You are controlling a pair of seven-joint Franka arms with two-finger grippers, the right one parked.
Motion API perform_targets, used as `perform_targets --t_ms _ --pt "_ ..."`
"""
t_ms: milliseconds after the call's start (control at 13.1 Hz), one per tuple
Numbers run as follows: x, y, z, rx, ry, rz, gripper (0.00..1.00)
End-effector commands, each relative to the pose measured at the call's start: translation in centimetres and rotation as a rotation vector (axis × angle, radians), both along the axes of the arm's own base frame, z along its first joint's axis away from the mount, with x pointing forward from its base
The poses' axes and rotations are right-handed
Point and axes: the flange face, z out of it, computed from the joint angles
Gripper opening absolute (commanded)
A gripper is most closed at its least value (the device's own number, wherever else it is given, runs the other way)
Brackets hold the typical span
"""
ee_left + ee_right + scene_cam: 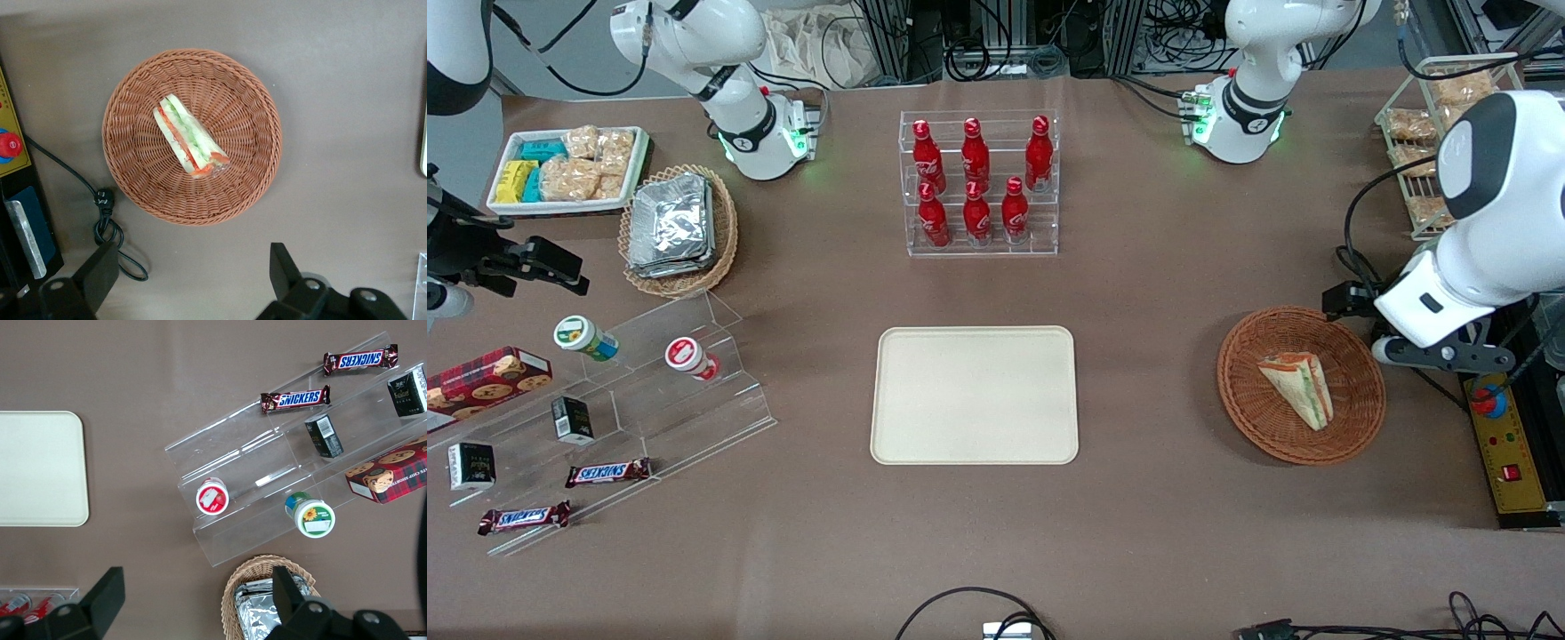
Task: Place sandwich from basket to tray
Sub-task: 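Move the left gripper down over the sandwich in the wicker basket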
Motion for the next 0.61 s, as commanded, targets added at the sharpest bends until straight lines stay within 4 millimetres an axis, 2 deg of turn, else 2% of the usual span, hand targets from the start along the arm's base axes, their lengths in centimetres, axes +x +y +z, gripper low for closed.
perform_targets --t_ms 0,228,304,457,533 --pt "0.9 0.6 -0.4 -0.01 0.021 0.052 1.0" --pt "1.3 1.2 -0.7 0.01 0.02 0.113 1.0" --pt "1.2 1.2 -1.5 0.02 0.034 0.143 1.0" --pt "1.0 1.4 -4.6 0.04 0.06 0.308 1.0" --pt "0.7 2.2 -6.4 0.046 0.045 0.371 1.0"
